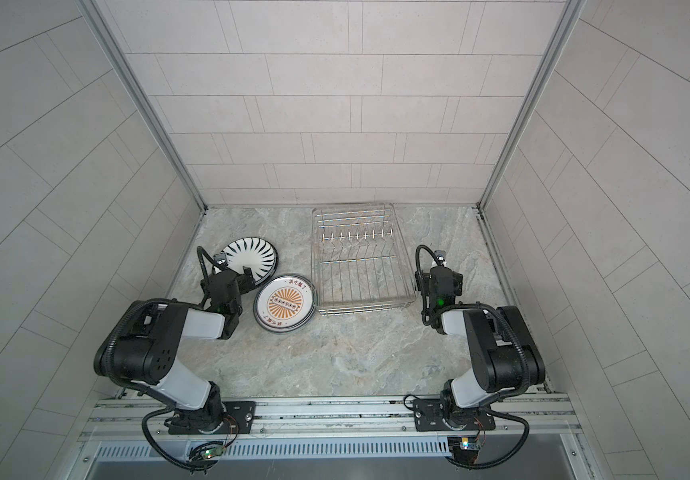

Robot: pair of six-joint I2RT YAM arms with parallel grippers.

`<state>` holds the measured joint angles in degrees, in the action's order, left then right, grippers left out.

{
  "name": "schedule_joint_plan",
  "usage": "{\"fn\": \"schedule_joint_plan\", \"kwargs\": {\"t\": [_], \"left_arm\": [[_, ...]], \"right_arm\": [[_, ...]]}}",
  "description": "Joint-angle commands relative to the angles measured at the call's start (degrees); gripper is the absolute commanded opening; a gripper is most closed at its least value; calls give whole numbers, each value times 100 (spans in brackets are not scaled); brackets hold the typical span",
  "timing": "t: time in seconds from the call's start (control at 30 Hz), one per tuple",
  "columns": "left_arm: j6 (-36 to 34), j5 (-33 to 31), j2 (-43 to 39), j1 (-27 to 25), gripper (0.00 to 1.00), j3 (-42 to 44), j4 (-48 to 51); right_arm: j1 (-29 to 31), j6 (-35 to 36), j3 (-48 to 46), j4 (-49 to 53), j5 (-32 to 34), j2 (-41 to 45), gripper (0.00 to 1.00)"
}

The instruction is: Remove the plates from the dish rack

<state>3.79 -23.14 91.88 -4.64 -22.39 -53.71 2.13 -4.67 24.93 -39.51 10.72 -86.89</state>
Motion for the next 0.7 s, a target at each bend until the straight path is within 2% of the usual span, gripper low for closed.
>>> {"fn": "schedule_joint_plan", "kwargs": {"t": [0.0, 0.17, 0.3, 0.37, 0.47, 0.5, 0.57, 0.67], "left_arm": [[-61, -4, -29, -19, 100, -21, -44], [-13, 26, 76, 51, 100, -157, 123], [-112, 240, -46, 51, 100, 134, -354], [-84, 247, -101, 47, 100, -29, 65], [-133, 256, -42, 43, 100, 16, -135], [-109, 259, -80, 43, 100, 16, -45], [-126, 258, -52, 42, 100, 22, -122], [-125, 257, -57, 47, 100, 16, -102]], "right_arm": [[7, 90, 30, -110, 10, 24, 100], [7, 93, 30, -101, 13, 22, 100], [7, 93, 15, -119, 5, 41, 100], [9, 97, 11, -127, 7, 41, 100], [16, 94, -26, -172, 0, 66, 100], [8, 217, -36, -250, -27, 158, 100], [-35, -9, 121, 612, 101, 774, 99], [-168, -125, -249, 309, 26, 1193, 100]]}}
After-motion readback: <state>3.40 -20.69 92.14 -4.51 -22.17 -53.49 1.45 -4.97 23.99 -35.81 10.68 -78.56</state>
